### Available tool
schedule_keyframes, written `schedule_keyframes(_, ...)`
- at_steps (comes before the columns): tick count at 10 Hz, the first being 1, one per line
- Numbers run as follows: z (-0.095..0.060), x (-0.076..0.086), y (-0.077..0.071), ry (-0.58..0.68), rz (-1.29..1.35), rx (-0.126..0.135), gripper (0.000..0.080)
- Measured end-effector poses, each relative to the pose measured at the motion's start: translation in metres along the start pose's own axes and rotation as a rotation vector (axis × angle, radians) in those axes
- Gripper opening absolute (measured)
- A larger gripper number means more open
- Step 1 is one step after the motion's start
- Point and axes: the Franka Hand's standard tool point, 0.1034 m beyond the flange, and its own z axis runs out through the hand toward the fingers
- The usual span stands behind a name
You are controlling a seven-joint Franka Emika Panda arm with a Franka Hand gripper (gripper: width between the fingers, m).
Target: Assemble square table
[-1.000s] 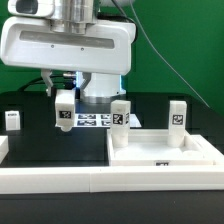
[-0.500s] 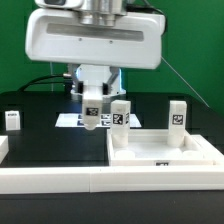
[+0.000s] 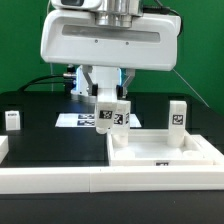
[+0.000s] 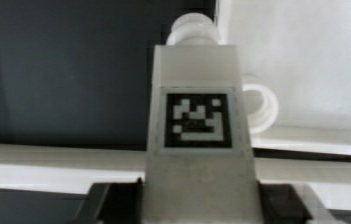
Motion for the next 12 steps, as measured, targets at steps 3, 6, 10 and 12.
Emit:
schedule_keyframes(3, -0.003, 0.002, -0.03, 0.169, 0.046, 0.025, 0.029)
schedule_keyframes(6, -0.007, 0.008, -0.055, 0.168, 0.067, 0.051, 0.029)
schedule_keyframes(10, -0.005, 0.007, -0.054, 0.166, 0.064, 0.048, 0.029)
schedule_keyframes(12, -0.005, 0.008, -0.078, 0.169, 0.089, 0.065, 0.029)
